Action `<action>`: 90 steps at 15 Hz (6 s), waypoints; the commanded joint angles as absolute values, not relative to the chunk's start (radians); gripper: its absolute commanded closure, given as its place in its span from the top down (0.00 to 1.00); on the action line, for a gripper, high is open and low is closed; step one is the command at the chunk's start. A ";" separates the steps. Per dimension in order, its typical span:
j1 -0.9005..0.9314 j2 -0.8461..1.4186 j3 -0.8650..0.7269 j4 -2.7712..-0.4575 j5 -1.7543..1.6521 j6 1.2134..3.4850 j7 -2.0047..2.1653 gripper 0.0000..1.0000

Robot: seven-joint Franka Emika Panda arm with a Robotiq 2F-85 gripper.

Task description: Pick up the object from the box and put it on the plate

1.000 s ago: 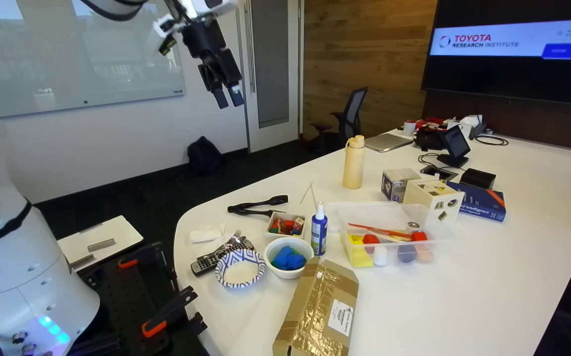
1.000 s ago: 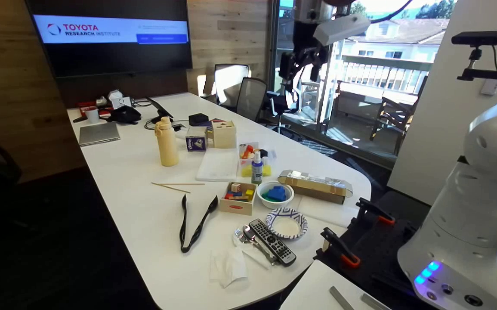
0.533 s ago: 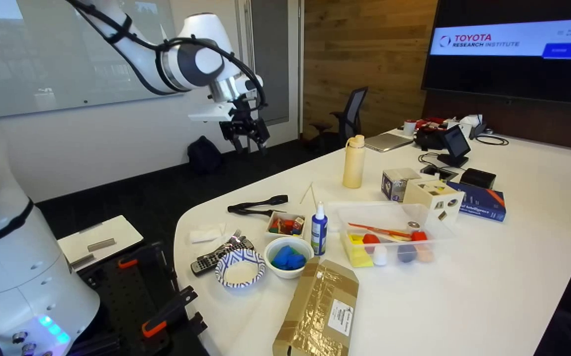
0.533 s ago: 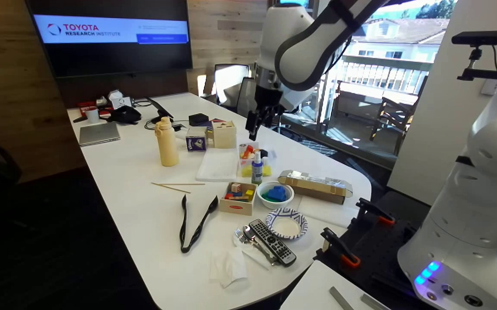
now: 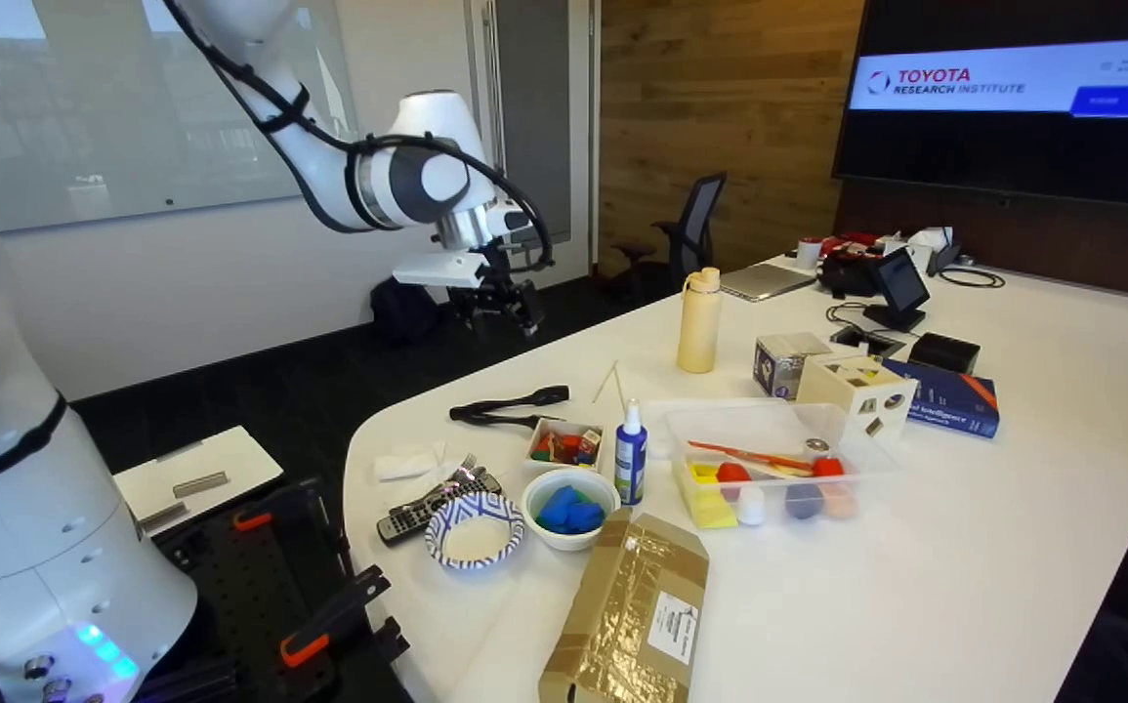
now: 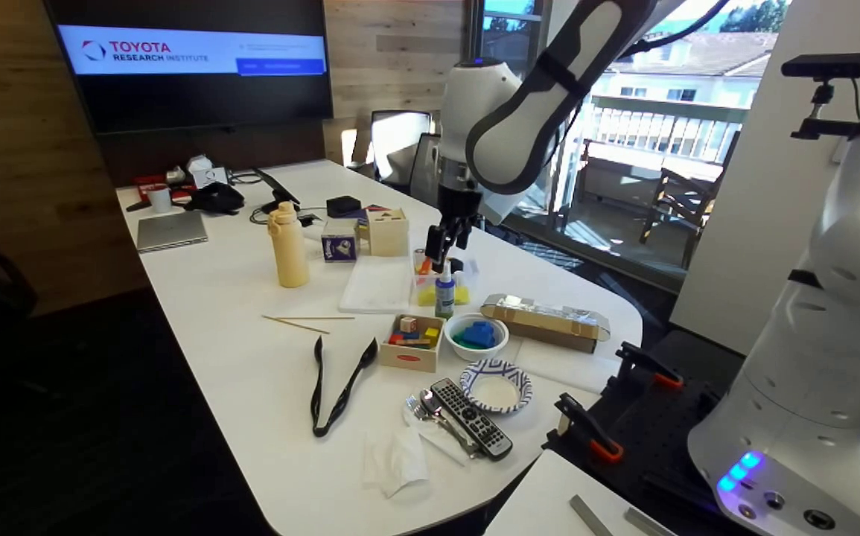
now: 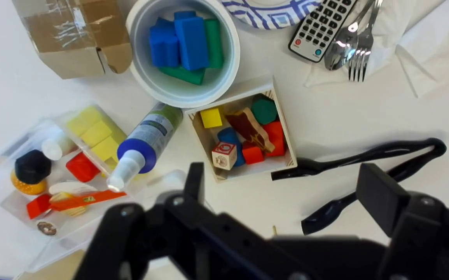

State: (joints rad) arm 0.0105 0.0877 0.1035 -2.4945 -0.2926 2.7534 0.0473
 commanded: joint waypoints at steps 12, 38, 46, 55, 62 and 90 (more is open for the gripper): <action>0.142 0.605 -0.022 -2.208 -0.262 2.945 0.029 1.00; 0.322 0.920 -0.218 -1.912 -0.262 2.948 0.103 1.00; 0.331 0.932 -0.223 -1.907 -0.263 2.953 0.108 0.58; 0.327 0.934 -0.217 -1.900 -0.256 2.958 0.105 0.03; 0.331 0.861 -0.224 -1.938 -0.241 2.944 0.110 0.04; 0.518 0.562 -0.231 -2.381 -0.488 2.594 0.969 0.04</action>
State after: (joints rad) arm 0.5333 0.5295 -0.2423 -2.3968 -0.4588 2.5991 0.9112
